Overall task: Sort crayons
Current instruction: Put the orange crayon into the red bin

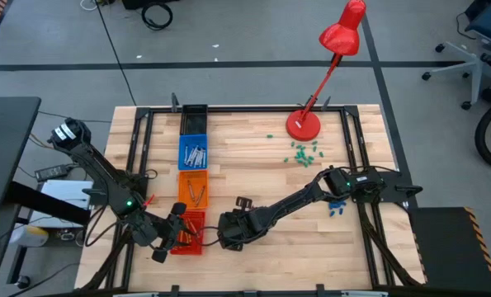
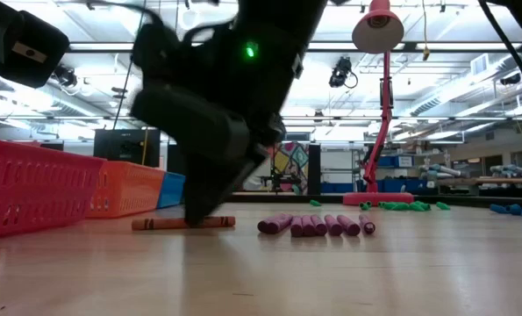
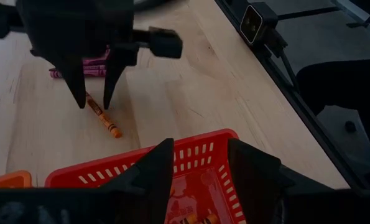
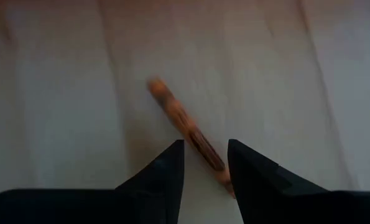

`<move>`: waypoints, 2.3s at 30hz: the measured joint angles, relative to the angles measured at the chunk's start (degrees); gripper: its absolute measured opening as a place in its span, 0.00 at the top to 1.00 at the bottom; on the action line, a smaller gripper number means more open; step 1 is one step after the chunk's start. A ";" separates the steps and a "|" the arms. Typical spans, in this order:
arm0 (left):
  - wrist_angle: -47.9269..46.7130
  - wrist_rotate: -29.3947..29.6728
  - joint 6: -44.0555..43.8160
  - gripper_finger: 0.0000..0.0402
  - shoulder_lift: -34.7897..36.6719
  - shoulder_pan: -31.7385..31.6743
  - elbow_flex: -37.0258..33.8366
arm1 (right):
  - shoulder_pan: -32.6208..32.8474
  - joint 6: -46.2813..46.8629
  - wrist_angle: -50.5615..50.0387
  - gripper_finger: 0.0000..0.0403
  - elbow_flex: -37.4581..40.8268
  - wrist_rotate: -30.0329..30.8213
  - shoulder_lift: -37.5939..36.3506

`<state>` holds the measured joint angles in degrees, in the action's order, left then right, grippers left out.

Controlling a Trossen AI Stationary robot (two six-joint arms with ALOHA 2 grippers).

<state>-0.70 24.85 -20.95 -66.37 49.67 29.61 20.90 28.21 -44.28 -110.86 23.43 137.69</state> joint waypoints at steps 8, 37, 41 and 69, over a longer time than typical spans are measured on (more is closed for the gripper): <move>-0.08 -0.01 0.02 0.59 0.00 0.01 0.00 | -0.71 -1.20 0.39 0.71 -0.09 -4.50 0.00; 0.01 0.01 0.64 0.59 0.00 -1.71 0.00 | -1.21 9.74 0.06 0.96 0.61 -6.37 -0.16; 0.02 -0.01 0.57 0.59 0.00 -1.97 0.00 | -0.58 11.22 -0.30 0.95 0.71 -3.66 -0.20; 0.13 4.69 -3.31 0.59 0.00 -1.99 0.00 | 5.62 9.08 -0.94 0.94 -12.04 9.99 -0.68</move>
<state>-0.57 29.54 -24.26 -66.37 47.68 29.61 26.52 37.29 -45.22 -122.90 33.42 137.01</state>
